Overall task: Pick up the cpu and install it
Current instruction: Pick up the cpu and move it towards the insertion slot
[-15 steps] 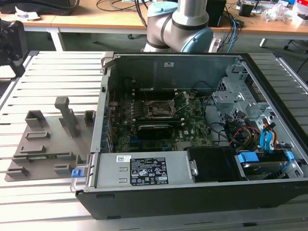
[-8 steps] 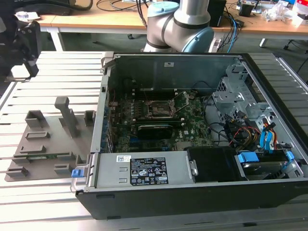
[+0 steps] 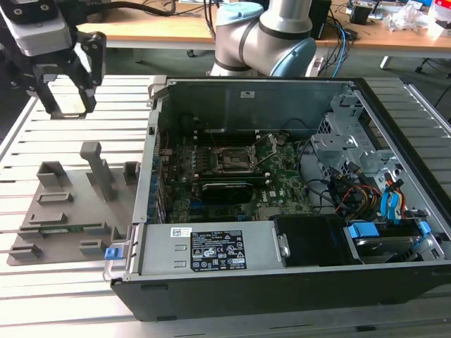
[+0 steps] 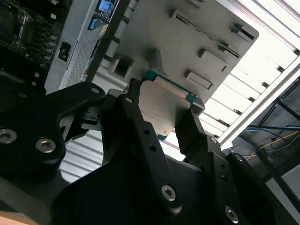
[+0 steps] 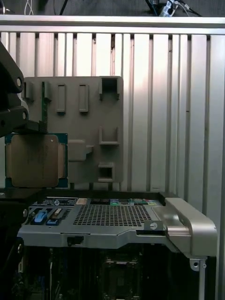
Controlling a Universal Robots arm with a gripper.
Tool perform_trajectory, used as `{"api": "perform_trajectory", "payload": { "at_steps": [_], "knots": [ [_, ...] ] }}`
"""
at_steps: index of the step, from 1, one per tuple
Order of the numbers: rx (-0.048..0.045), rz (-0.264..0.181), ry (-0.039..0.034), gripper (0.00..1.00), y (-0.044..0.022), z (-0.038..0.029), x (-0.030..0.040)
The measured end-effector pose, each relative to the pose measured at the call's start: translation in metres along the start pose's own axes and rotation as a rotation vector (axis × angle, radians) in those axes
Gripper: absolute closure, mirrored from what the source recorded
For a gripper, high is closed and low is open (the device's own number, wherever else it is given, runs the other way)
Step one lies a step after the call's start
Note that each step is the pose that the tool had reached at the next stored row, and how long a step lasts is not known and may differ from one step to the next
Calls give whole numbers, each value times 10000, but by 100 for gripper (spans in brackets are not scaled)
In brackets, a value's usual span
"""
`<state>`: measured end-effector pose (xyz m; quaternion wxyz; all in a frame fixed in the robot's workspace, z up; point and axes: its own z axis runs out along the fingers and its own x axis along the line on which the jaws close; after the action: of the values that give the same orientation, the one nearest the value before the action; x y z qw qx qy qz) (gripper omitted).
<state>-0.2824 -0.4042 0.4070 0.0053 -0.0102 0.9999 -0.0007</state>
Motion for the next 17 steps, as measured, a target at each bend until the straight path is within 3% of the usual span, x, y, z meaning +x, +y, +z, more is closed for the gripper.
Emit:
{"api": "perform_trajectory", "payload": {
  "at_steps": [7,11,13,17],
  "knots": [
    [-2,-1,54,45,-8,5,-381],
    [-3,0,94,45,-13,7,-635],
    [-3,-1,122,45,-17,9,-795],
    [-4,-1,150,45,-20,11,-980]
  ]
}}
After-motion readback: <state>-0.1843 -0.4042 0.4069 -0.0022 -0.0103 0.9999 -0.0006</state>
